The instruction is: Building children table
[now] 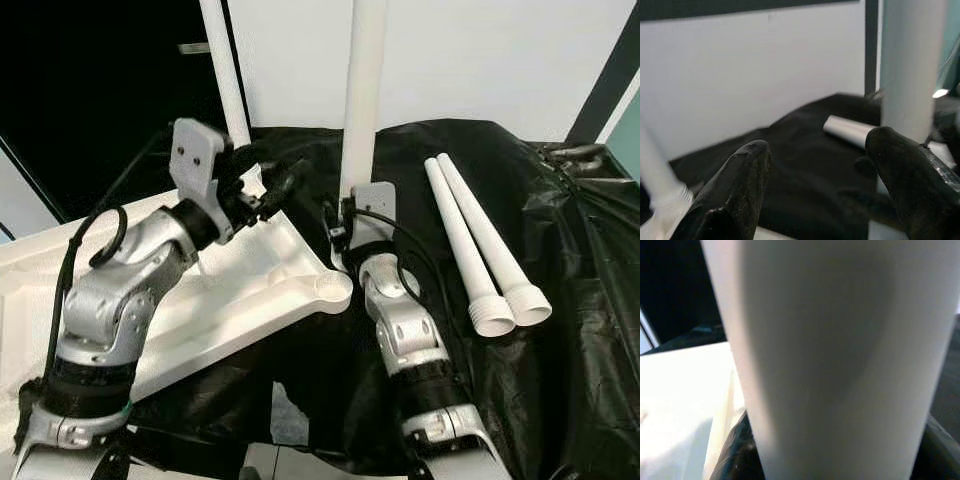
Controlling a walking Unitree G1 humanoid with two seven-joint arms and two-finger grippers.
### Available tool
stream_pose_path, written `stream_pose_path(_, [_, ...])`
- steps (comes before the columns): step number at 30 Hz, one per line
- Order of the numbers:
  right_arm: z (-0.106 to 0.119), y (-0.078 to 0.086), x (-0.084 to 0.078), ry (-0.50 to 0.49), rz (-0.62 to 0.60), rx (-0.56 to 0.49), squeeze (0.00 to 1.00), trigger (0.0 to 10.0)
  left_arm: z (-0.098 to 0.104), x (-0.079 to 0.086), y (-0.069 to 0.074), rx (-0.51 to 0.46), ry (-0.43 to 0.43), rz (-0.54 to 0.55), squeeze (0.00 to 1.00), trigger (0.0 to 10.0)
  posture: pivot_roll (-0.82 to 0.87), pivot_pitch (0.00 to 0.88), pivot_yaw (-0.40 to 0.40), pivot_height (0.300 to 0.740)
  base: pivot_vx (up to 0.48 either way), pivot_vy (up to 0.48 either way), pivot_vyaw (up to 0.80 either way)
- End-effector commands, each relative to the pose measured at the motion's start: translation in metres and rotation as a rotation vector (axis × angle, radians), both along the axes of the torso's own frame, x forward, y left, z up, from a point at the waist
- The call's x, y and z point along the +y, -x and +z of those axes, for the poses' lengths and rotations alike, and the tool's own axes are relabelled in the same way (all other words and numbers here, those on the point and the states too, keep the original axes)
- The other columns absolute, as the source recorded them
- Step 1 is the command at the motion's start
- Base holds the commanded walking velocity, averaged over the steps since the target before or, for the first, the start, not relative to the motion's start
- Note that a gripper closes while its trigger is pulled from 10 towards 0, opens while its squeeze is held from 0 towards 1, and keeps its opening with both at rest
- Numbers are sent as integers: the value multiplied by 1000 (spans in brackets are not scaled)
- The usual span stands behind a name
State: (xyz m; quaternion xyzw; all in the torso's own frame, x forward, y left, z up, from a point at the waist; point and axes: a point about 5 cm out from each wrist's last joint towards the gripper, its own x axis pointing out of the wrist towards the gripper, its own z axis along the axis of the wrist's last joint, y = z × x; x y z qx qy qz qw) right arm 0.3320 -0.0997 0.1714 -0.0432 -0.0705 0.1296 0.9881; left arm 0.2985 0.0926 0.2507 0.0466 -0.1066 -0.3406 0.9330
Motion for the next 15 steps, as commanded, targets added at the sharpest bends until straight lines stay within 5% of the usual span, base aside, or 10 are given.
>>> stream_pose_path(1, [5, 2, 2, -5, 15, -23, 0, 10000, -8, 2, 1, 8, -48, -55, 0, 10000, 81, 0, 25, 740, 0, 0, 0])
stream_pose_path(15, [3, 5, -7, 0, 3, -17, 0, 10000, -45, 6, 11, 70, -153, -97, 0, 10000, 82, 0, 21, 740, 0, 0, 0])
